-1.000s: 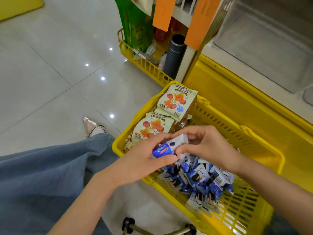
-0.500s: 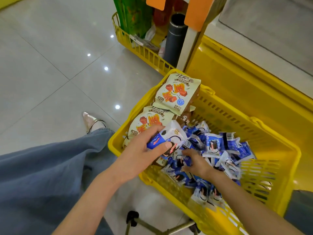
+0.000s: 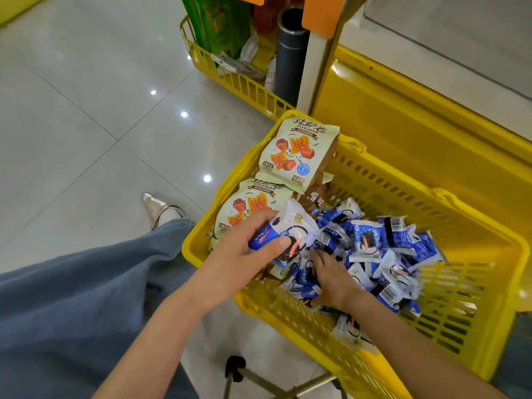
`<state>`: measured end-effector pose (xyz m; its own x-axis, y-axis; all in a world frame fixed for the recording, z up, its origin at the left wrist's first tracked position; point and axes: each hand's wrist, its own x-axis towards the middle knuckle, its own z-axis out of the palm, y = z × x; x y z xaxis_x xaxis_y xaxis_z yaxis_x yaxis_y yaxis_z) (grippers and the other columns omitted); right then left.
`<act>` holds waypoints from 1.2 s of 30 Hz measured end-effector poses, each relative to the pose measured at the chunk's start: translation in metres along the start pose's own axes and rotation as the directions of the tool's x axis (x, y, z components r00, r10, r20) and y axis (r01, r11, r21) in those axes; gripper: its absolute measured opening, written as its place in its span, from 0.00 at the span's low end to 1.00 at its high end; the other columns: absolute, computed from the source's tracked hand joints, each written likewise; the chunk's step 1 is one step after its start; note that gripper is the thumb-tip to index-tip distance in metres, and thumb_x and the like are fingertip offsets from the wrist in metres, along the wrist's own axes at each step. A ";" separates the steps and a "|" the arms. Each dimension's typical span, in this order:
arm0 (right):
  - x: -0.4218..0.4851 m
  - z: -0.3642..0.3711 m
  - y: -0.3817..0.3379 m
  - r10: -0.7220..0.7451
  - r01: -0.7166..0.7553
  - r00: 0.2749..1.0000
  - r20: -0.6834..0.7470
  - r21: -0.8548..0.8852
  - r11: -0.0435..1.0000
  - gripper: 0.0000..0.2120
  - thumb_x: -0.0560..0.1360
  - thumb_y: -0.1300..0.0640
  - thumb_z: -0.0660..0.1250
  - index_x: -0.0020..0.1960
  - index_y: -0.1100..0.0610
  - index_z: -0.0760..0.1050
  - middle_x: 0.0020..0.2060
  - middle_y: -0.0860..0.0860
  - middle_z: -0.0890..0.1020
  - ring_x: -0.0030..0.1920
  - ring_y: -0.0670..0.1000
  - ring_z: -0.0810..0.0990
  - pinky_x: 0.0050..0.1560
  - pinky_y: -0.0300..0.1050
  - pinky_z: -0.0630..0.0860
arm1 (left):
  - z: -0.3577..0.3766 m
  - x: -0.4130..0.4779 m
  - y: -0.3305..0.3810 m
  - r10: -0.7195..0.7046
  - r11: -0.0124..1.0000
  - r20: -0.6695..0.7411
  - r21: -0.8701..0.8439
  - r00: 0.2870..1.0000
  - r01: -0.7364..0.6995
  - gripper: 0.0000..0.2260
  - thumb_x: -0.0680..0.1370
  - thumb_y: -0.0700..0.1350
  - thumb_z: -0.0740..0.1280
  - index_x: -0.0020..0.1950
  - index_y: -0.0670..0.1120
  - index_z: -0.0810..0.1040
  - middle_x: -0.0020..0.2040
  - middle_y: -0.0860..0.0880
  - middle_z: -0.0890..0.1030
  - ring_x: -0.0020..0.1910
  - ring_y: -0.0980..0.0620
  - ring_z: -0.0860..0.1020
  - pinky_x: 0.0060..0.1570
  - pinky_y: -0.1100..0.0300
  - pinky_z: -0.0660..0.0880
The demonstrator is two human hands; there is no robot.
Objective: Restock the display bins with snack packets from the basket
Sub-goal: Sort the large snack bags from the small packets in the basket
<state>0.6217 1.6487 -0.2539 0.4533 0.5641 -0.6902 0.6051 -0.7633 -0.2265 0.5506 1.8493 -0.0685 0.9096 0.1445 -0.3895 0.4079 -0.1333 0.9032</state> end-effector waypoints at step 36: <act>-0.078 -0.036 0.018 -0.011 0.078 0.989 -0.145 0.469 0.880 0.24 0.73 0.51 0.69 0.66 0.54 0.67 0.59 0.54 0.78 0.55 0.55 0.78 0.55 0.51 0.76 | 0.088 0.005 -0.019 -0.041 0.992 -0.130 0.112 0.991 0.055 0.08 0.77 0.47 0.66 0.56 0.56 0.74 0.53 0.54 0.79 0.50 0.64 0.77 0.50 0.68 0.75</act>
<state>0.6206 1.6025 -0.1790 0.5367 0.6117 -0.5811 0.2607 -0.7753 -0.5753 0.5540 1.7663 -0.1036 0.8745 0.2755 -0.3992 0.4639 -0.2345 0.8543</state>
